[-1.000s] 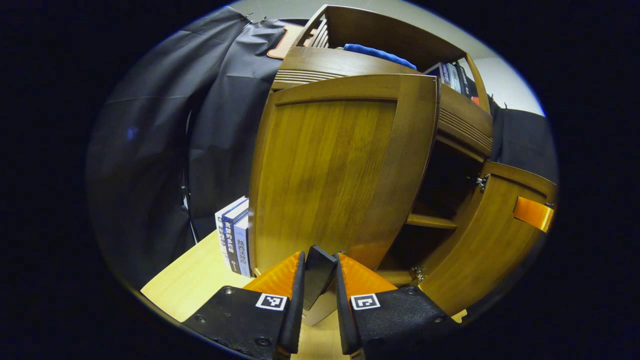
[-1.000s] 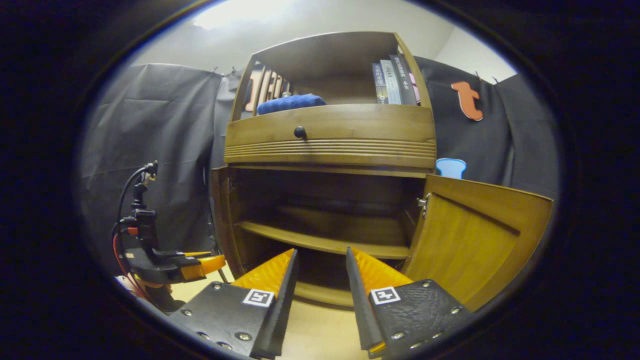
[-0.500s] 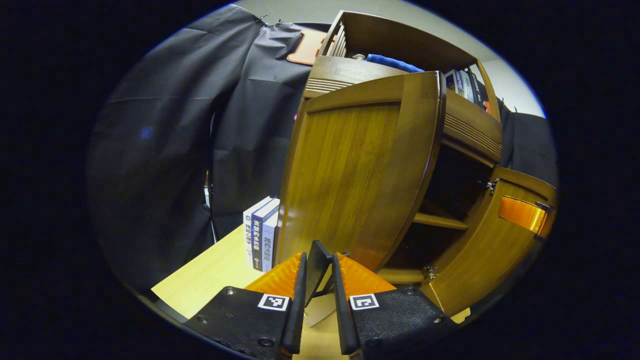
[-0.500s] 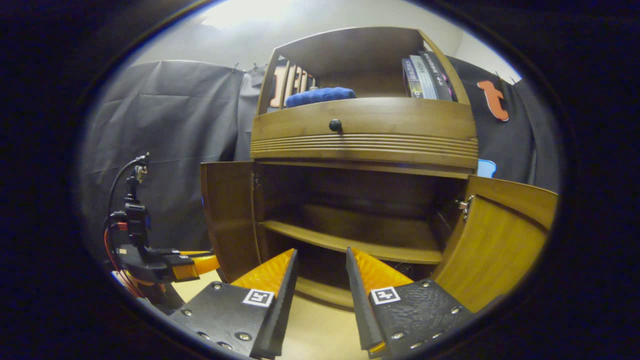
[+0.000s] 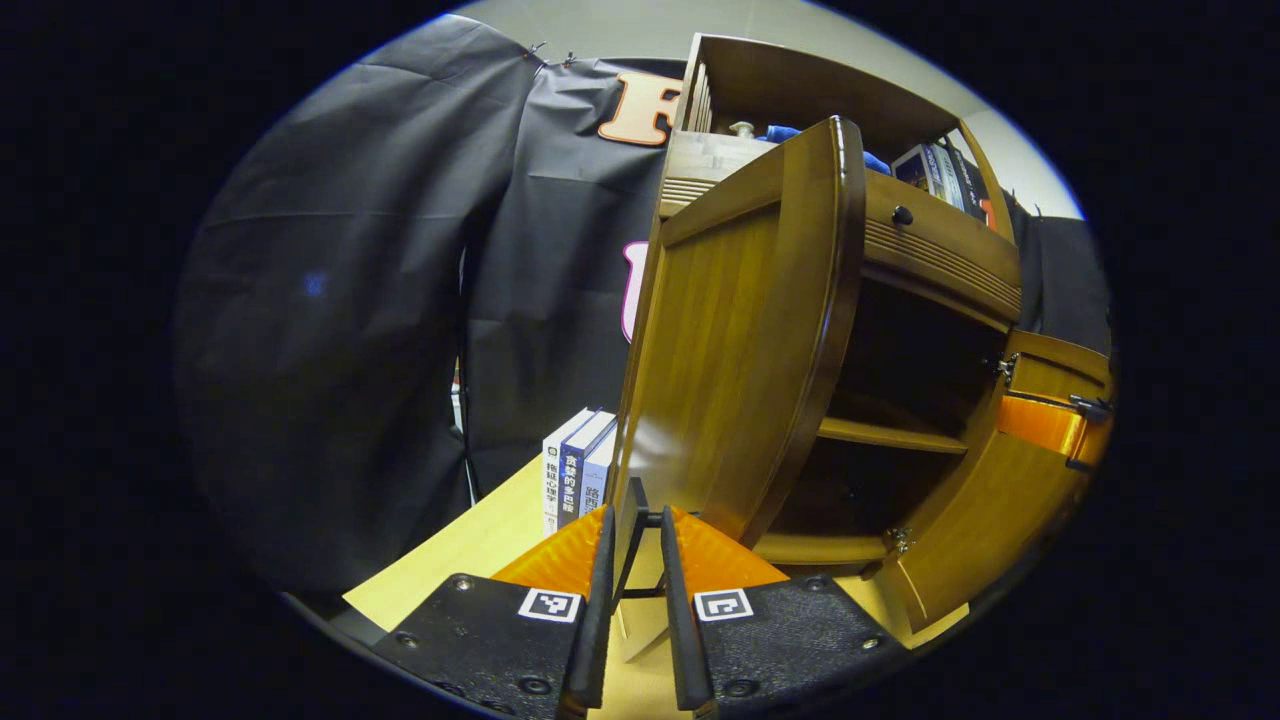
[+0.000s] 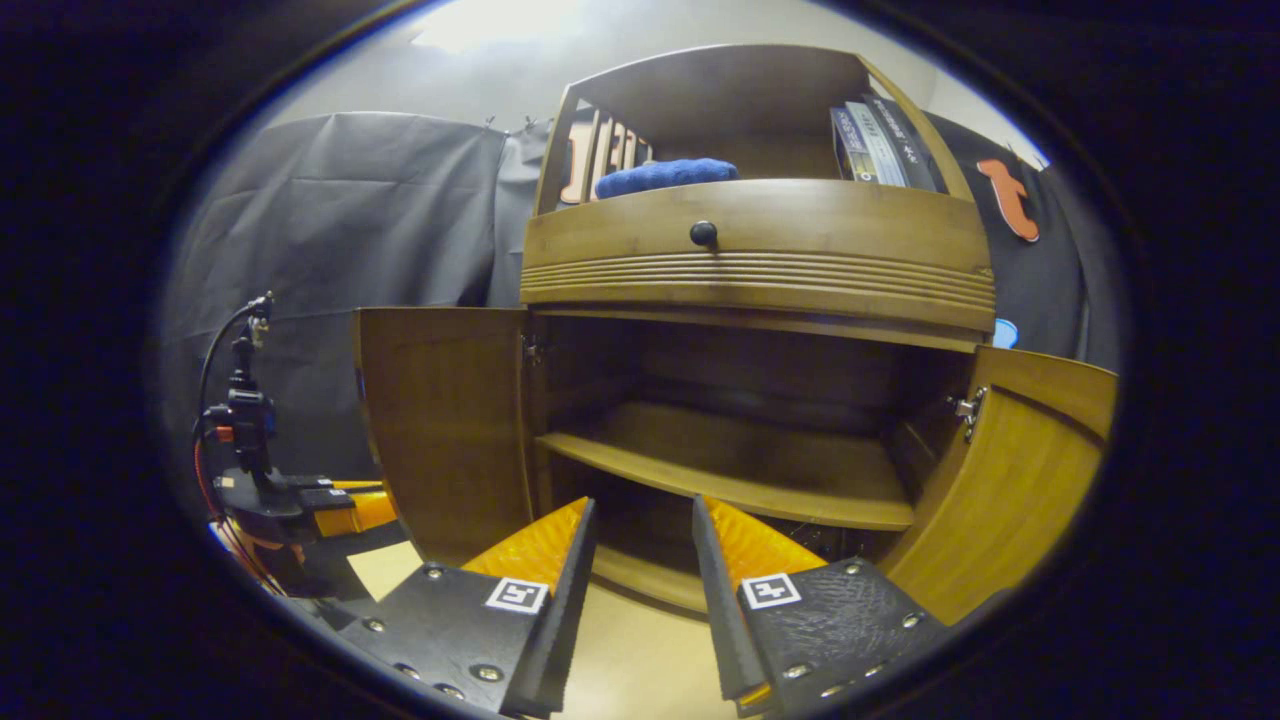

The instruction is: Open the right door of the double-door shoe cabinet with the right hand, and open the left door with the left hand.

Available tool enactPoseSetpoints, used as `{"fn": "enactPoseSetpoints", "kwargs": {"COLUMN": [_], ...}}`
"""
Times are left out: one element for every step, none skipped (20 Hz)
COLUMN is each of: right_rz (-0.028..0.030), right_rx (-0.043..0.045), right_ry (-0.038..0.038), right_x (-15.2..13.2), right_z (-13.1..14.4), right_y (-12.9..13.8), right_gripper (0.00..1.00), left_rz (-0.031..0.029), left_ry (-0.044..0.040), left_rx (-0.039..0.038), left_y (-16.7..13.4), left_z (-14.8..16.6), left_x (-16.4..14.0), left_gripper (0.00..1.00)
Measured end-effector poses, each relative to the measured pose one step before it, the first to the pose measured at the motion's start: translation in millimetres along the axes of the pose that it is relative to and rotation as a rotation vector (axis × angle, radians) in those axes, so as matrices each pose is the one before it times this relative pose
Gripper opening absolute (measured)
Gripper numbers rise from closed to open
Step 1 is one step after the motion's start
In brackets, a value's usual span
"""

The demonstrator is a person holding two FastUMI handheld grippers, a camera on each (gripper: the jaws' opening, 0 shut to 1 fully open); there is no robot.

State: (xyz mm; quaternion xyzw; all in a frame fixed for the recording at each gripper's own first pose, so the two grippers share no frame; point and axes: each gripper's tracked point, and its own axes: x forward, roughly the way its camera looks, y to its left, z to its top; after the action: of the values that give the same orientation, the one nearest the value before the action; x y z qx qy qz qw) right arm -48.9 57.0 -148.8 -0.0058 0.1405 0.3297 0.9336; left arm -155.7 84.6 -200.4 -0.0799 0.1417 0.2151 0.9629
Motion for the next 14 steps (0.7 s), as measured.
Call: {"fn": "enactPoseSetpoints", "kwargs": {"right_rz": [0.00315,-0.00069,-0.00135,0.0008,0.00292,0.00117,-0.00108,-0.00194,0.00042,0.00182,0.00256,0.00194,0.0032,0.00464], "right_rx": [0.0017,-0.00039,-0.00039,0.0016,0.00212,-0.00106,-0.00366,-0.00315,0.00036,0.00289,0.00264,0.0011,0.0002,-0.0003], "right_ry": [0.00249,0.00154,-0.00165,-0.00018,0.00076,0.0022,0.00277,0.00315,0.00157,-0.00005,0.00012,0.00021,0.00129,0.00308], "right_x": [1.73,0.1,0.33,0.87,0.56,-1.24,-0.15,-0.04,0.3,0.04,0.02,-0.54,0.28,0.35], "right_z": [-0.52,-0.49,0.33,0.08,-0.07,-1.57,-0.71,-1.3,-0.03,-0.32,0.11,-1.24,-0.35,-1.3], "right_y": [1.16,1.35,-0.47,1.44,1.06,1.95,-0.02,0.26,0.45,1.56,1.27,1.91,1.27,2.3], "right_gripper": [0.56,0.55,0.54,0.53,0.53,0.53,0.53,0.53,0.53,0.53,0.53,0.53,0.53,0.53], "left_rz": [-0.00892,-0.00175,-0.00166,-0.00258,-0.00301,-0.00346,-0.00309,0.00221,0.0093,0.01414,0.01437,0.01524,0.02251,0.01265], "left_ry": [0.00014,-0.00421,-0.003,-0.00243,0.00109,0.00046,-0.00008,-0.00218,-0.00402,-0.00188,-0.00315,-0.00291,0.00095,0.00065], "left_rx": [-0.00548,-0.00555,-0.00288,-0.00269,-0.00025,0.00393,0.00584,0.00596,0.00397,0.00385,0.00157,0.00604,0.01506,0.0134], "left_y": [1.14,1.87,1.76,1.46,1.79,1.45,2.31,3.69,5.55,6.65,7.21,5.02,9.82,5.37], "left_z": [0.93,0.33,0.36,-0.2,0.28,0.96,0.42,0.38,1.65,1.82,1.32,1.9,1.2,1.5], "left_x": [-0.6,0.46,-0.3,-0.48,-0.64,-0.03,-0.69,-0.37,-1.05,-0.58,-0.03,-0.15,2.61,-2.02], "left_gripper": [0.25,0.3,0.28,0.27,0.25,0.25,0.25,0.25,0.25,0.25,0.25,0.24,0.2,0.16]}}
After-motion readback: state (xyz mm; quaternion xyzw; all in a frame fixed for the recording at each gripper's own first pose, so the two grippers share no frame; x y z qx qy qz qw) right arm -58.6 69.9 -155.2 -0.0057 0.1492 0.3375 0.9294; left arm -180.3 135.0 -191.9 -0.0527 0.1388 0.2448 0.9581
